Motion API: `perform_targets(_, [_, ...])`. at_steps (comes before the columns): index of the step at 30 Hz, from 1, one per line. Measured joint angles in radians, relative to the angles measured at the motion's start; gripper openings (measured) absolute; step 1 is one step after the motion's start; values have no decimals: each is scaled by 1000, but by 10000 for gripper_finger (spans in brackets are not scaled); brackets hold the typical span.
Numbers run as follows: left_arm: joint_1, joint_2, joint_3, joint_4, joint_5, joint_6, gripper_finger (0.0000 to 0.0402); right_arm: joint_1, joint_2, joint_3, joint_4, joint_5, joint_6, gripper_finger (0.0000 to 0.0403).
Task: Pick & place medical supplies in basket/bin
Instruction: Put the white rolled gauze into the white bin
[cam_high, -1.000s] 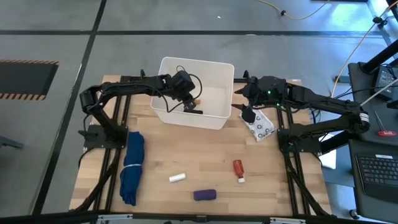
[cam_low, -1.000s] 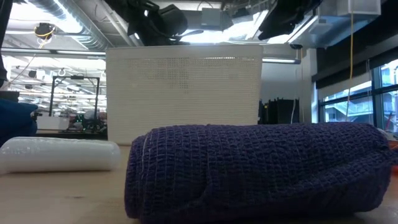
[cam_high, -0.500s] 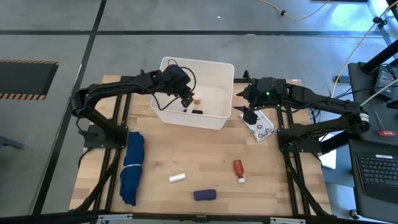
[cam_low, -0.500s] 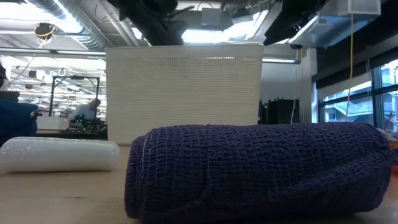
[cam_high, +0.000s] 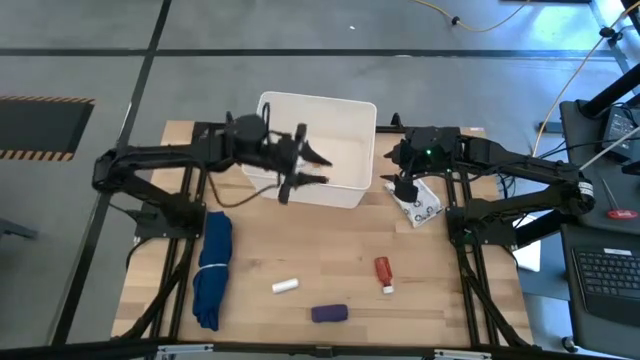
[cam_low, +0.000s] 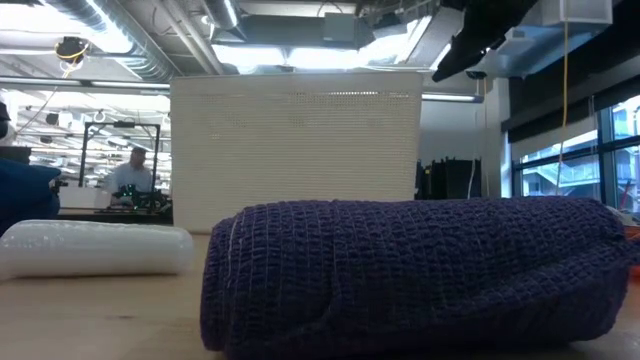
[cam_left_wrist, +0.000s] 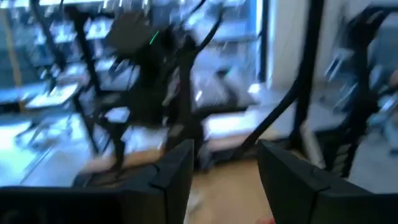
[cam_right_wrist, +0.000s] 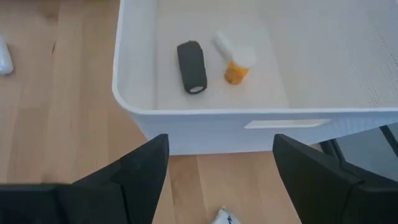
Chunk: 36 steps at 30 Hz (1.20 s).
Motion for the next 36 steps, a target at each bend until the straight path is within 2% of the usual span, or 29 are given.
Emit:
perform_targets(3, [-71, 6, 1, 69, -15, -61, 184, 0, 0, 0, -10, 0, -1, 289])
perform_targets(7, [-156, 11, 0, 27, -35, -90, 194, 0, -1, 0, -65, 0, -27, 289])
perform_targets(14, [-283, 10, 0, -172, -320, -49, 187, 0, -4, 0, -108, -9, -17, 289])
perform_targets(19, [-383, 18, 0, -327, -492, -196, 181, 0, -4, 0, -149, -10, -17, 289])
perform_targets(22, [-438, 27, 1, -468, -545, -339, 186, 0, -4, 0, -172, -10, -18, 289])
perform_targets(24, [-480, 44, 0, -588, -561, -407, 189, 0, -4, 0, -171, -11, -18, 289])
perform_targets(28, [-548, 119, 0, -701, -561, -445, 191, 0, -4, 0, -171, -11, -18, 289])
perform_targets(31, [-586, 201, 0, -693, -546, -493, 190, 0, -4, 0, -171, -11, -13, 289])
perform_targets(36, [-627, 333, 0, -695, -462, -676, 189, 0, -4, 0, -170, -11, 39, 289])
